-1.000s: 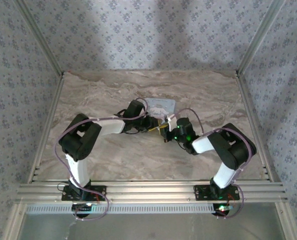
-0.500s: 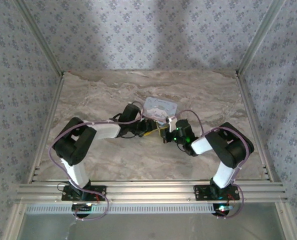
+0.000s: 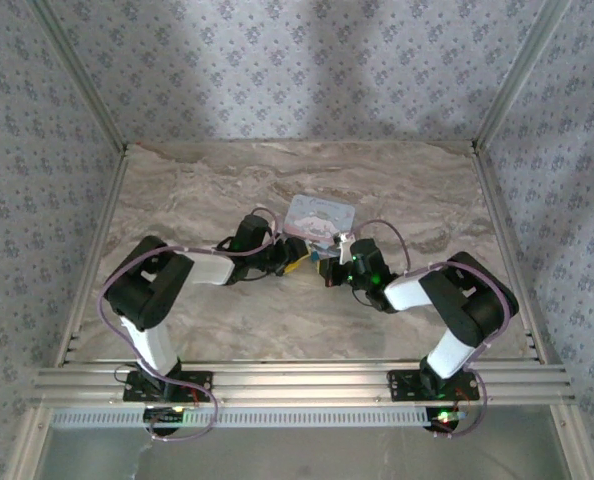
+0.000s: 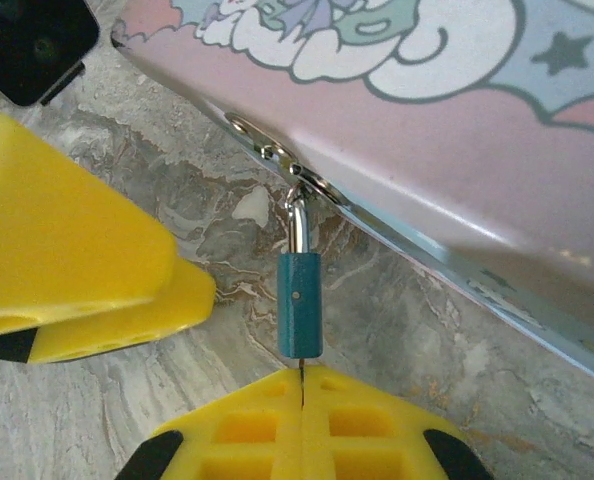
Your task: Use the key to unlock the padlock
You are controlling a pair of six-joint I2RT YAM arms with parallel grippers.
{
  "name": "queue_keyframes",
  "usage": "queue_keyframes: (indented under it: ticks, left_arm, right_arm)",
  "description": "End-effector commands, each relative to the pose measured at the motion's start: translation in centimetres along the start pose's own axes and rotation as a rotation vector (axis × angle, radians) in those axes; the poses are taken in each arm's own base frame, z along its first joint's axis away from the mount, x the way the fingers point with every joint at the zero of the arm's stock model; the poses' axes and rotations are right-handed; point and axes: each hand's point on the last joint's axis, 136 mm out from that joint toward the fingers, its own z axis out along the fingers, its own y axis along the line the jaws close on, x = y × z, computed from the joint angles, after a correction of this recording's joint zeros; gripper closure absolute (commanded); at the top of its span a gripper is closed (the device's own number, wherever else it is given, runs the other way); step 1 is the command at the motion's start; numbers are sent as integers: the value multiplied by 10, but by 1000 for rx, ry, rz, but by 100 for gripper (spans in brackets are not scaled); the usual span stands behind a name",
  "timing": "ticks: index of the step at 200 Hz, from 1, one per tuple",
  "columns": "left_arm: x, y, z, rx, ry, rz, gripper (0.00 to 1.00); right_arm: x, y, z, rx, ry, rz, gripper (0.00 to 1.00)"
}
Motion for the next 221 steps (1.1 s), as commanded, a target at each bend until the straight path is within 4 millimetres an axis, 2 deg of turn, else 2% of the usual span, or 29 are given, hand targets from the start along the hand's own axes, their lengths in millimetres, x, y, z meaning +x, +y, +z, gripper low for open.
queue_keyframes:
  ticks: [1,95,170,221]
  left_arm:
    - [1,-9,4,65,17,-20,45]
    - [9,-8,19,79,61,-82,44]
    - [9,-15,25,106,62,-84,54]
    - [8,-16,25,130,41,-85,56]
  right_arm:
    - [-4,9,3,-30,22,59,100]
    - [-17,9,1,-56,14,182,100]
    - [-22,11,2,-76,9,228,100]
    - [-28,9,1,-83,-9,266,100]
